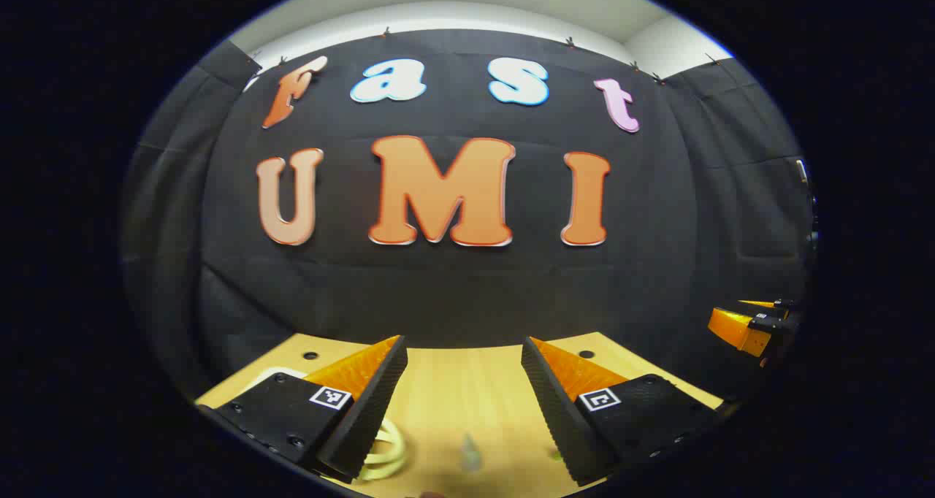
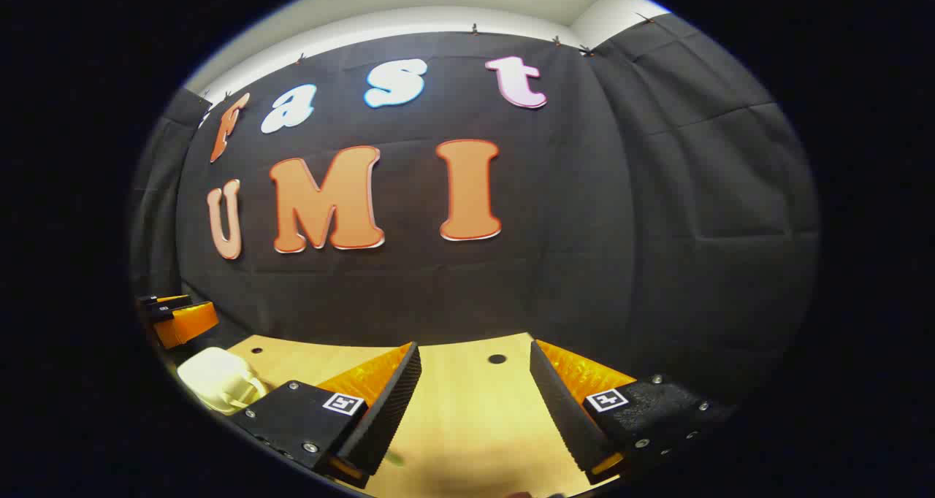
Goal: First open the suitcase, pack the skin care products into it, and then close the suitcase.
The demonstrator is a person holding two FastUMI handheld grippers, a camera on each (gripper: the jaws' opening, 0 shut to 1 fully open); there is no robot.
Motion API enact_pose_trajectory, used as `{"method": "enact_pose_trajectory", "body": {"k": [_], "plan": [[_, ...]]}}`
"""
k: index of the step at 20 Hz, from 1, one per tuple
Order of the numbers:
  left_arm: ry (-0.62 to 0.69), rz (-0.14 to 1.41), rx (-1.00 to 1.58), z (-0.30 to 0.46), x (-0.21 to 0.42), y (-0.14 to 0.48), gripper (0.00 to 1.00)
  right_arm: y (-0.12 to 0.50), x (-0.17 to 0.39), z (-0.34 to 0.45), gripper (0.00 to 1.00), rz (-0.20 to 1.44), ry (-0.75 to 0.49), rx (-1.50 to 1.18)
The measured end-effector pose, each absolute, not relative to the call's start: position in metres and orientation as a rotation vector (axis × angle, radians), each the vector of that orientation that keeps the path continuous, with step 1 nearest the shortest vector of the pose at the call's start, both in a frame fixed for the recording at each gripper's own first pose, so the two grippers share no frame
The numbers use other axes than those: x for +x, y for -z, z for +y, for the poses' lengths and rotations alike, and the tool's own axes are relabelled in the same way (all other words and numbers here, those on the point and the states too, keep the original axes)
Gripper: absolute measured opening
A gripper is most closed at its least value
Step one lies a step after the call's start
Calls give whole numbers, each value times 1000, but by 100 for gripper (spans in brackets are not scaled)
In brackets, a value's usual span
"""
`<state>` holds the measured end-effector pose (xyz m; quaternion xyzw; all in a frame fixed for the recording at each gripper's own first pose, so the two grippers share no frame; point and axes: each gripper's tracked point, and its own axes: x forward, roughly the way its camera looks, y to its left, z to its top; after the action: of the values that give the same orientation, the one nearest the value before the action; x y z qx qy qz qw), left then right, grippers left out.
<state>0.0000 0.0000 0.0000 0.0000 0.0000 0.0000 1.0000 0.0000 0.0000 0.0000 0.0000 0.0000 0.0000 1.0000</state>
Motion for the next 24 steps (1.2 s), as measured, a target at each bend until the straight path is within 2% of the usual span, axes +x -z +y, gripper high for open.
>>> {"method": "enact_pose_trajectory", "body": {"k": [1, 5, 10, 16, 19, 24], "plan": [[-13, 3, -1, 21, -5, 0, 94, -2, -3, 19, 95, -1, -17, 5], [-48, 55, -122, 75, -13, 13, 97, 1, -12, 77, 95, 12, -101, 23], [-75, 81, -164, 86, -10, 13, 97, 5, -2, 108, 95, 57, -206, -7], [-216, 104, -175, 105, -14, 15, 97, 11, 13, 114, 95, 87, -301, -108], [-251, 86, -112, 110, -17, 9, 97, 19, 17, 116, 95, 132, -310, -86], [-206, 114, 13, 124, -13, 15, 97, 26, 21, 122, 95, 164, -246, -55]]}}
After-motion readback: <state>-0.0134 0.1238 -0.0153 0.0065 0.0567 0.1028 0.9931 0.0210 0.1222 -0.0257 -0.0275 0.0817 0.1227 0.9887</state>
